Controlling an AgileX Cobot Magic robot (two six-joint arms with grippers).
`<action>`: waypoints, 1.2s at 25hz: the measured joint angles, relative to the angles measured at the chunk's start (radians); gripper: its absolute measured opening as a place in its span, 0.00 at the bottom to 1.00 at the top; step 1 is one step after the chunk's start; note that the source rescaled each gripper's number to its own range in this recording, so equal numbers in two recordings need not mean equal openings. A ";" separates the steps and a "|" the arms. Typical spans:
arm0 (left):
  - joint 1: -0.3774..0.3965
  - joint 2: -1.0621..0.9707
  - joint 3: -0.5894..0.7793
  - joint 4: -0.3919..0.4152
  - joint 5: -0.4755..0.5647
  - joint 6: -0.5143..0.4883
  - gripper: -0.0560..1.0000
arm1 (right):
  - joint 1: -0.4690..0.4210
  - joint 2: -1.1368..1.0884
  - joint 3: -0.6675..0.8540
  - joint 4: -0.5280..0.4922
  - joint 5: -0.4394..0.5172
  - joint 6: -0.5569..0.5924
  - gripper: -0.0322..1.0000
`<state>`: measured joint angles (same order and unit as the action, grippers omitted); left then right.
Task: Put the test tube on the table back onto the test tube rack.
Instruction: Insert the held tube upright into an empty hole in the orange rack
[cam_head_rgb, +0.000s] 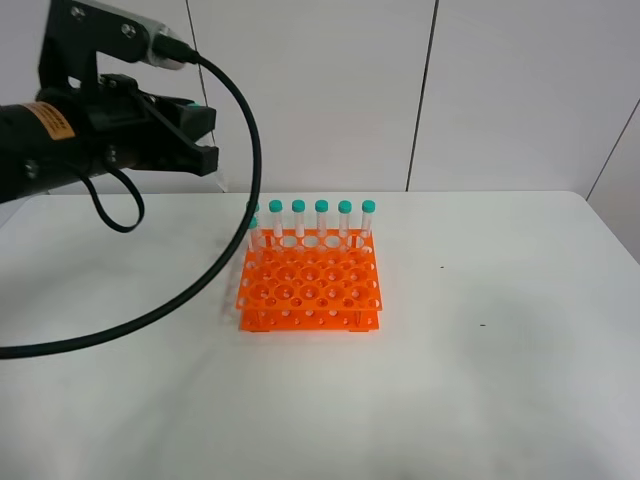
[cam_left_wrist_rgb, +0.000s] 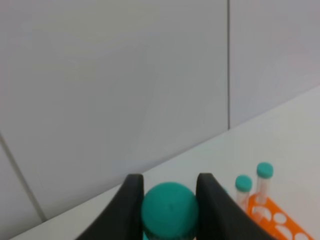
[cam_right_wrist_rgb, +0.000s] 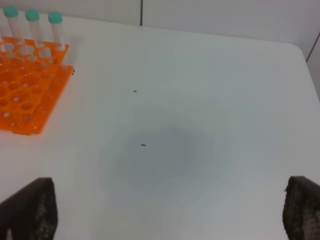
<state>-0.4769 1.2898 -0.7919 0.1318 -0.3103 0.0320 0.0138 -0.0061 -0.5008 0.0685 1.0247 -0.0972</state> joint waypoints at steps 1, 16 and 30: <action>0.000 0.031 0.001 0.047 -0.011 -0.064 0.07 | 0.000 0.000 0.000 0.000 0.000 0.000 1.00; -0.086 0.401 -0.244 0.063 0.020 -0.115 0.07 | 0.000 0.000 0.000 0.004 0.000 0.000 1.00; -0.012 0.524 -0.295 -0.132 0.034 0.151 0.07 | 0.000 -0.001 0.000 0.004 0.000 0.000 1.00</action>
<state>-0.4890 1.8141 -1.0866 0.0000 -0.2759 0.1833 0.0138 -0.0069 -0.5008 0.0728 1.0247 -0.0972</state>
